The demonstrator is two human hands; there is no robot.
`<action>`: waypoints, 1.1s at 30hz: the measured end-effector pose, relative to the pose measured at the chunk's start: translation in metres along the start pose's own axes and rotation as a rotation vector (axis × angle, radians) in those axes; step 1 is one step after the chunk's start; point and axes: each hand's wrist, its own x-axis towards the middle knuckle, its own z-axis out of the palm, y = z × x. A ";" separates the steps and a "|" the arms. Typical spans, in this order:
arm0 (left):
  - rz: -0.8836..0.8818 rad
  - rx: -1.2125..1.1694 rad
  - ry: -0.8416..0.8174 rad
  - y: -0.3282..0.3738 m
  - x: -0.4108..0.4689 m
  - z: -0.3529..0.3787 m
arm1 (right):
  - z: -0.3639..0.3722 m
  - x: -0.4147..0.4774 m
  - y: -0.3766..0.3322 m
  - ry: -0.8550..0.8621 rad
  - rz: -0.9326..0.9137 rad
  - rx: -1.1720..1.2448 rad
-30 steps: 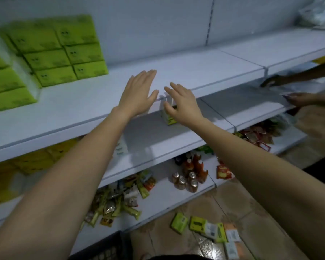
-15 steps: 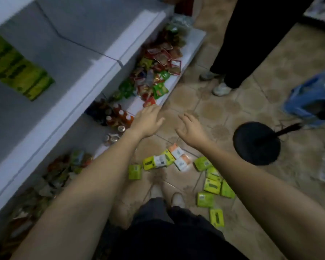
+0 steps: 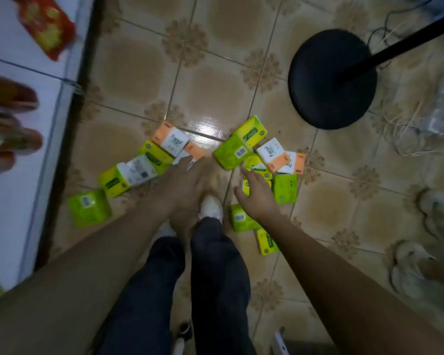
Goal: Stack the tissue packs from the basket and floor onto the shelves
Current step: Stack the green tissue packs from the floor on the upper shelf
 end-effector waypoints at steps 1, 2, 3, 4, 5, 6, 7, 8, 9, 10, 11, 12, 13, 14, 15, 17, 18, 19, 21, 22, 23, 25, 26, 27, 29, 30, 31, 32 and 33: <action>0.019 0.002 0.025 -0.009 0.032 0.023 | 0.019 0.028 0.019 -0.017 0.013 0.015; 0.030 0.005 0.036 -0.016 0.062 0.047 | 0.038 0.054 0.037 -0.032 0.028 0.027; 0.016 0.010 0.026 -0.021 0.090 0.068 | 0.056 0.077 0.054 -0.036 0.041 0.049; 0.009 0.003 -0.003 -0.025 0.118 0.088 | 0.071 0.098 0.070 -0.031 0.049 0.078; 0.025 -0.026 -0.020 -0.027 0.143 0.103 | 0.085 0.117 0.083 -0.015 0.055 0.109; 0.050 -0.066 -0.031 -0.028 0.168 0.116 | 0.096 0.135 0.095 0.011 0.070 0.143; 0.064 -0.109 -0.035 -0.029 0.192 0.129 | 0.106 0.151 0.105 0.043 0.091 0.179; 0.060 -0.153 -0.039 -0.028 0.212 0.139 | 0.114 0.165 0.113 0.087 0.117 0.217; 0.024 -0.197 -0.042 -0.029 0.230 0.149 | 0.120 0.178 0.120 0.143 0.134 0.241; -0.050 -0.244 -0.050 -0.030 0.246 0.157 | 0.124 0.190 0.126 0.197 0.139 0.248; -0.139 -0.300 -0.070 -0.031 0.259 0.164 | 0.126 0.201 0.132 0.234 0.132 0.240; -0.216 -0.362 -0.093 -0.031 0.269 0.169 | 0.128 0.212 0.136 0.251 0.121 0.229; -0.270 -0.424 -0.105 -0.031 0.275 0.173 | 0.127 0.220 0.137 0.253 0.104 0.223; -0.302 -0.485 -0.110 -0.030 0.279 0.176 | 0.127 0.226 0.137 0.252 0.087 0.228; -0.324 -0.555 -0.092 -0.029 0.280 0.177 | 0.127 0.230 0.137 0.255 0.073 0.250; -0.377 -0.731 -0.043 -0.031 0.275 0.176 | 0.126 0.226 0.131 0.274 0.111 0.358; -0.403 -0.838 -0.011 -0.028 0.265 0.169 | 0.124 0.218 0.126 0.281 0.155 0.435; -0.444 -0.941 0.020 -0.026 0.254 0.161 | 0.122 0.208 0.122 0.288 0.196 0.503; -0.496 -1.031 0.076 -0.025 0.228 0.142 | 0.113 0.181 0.110 0.299 0.234 0.545; -0.487 -1.033 0.079 -0.021 0.209 0.129 | 0.106 0.164 0.100 0.290 0.244 0.546; -0.476 -1.022 0.090 -0.016 0.189 0.115 | 0.098 0.146 0.088 0.273 0.263 0.562; -0.471 -0.963 0.133 -0.011 0.148 0.092 | 0.079 0.110 0.057 0.234 0.280 0.623; -0.474 -0.943 0.143 -0.007 0.124 0.080 | 0.068 0.090 0.038 0.213 0.273 0.641; -0.462 -0.933 0.160 -0.003 0.099 0.067 | 0.057 0.071 0.020 0.197 0.261 0.651; -0.467 -0.975 0.196 0.008 0.046 0.032 | 0.030 0.031 -0.019 0.157 0.233 0.678; -0.465 -1.008 0.200 0.013 0.019 0.011 | 0.016 0.012 -0.038 0.137 0.203 0.668; -0.459 -1.022 0.197 0.017 -0.010 -0.009 | 0.000 -0.009 -0.057 0.125 0.163 0.631; -0.452 -1.024 0.188 0.021 -0.040 -0.028 | -0.014 -0.030 -0.074 0.115 0.116 0.574; -0.444 -1.044 0.201 0.024 -0.069 -0.046 | -0.027 -0.050 -0.089 0.101 0.055 0.512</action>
